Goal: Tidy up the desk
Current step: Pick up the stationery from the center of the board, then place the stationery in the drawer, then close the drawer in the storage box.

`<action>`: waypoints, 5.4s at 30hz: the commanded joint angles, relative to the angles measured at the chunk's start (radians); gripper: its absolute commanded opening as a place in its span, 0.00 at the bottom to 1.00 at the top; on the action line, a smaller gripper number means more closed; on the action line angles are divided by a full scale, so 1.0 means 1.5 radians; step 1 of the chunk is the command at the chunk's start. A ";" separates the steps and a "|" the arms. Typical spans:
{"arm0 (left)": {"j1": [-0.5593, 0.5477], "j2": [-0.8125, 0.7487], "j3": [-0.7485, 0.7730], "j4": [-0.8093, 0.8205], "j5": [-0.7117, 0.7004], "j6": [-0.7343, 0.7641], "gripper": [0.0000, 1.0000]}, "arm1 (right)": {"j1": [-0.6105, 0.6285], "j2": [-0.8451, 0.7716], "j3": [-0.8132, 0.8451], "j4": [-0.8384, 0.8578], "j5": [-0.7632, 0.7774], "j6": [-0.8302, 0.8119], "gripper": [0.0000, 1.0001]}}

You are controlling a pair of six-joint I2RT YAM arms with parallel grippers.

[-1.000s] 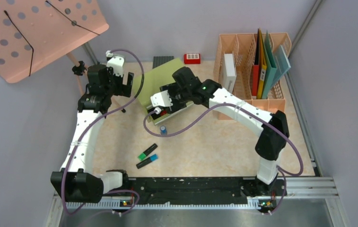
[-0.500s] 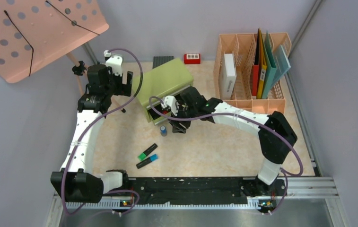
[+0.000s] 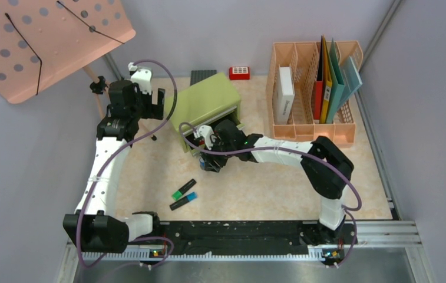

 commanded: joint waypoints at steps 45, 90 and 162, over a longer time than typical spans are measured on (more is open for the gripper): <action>0.003 -0.018 0.002 0.010 0.001 0.011 0.99 | 0.051 0.067 0.059 0.085 0.097 0.076 0.15; 0.004 -0.005 0.021 -0.002 0.033 -0.009 0.98 | -0.234 0.071 0.100 0.256 -0.158 0.393 0.03; 0.004 -0.006 0.015 0.035 -0.045 -0.056 0.99 | -0.104 0.060 0.134 0.067 0.028 -0.015 0.25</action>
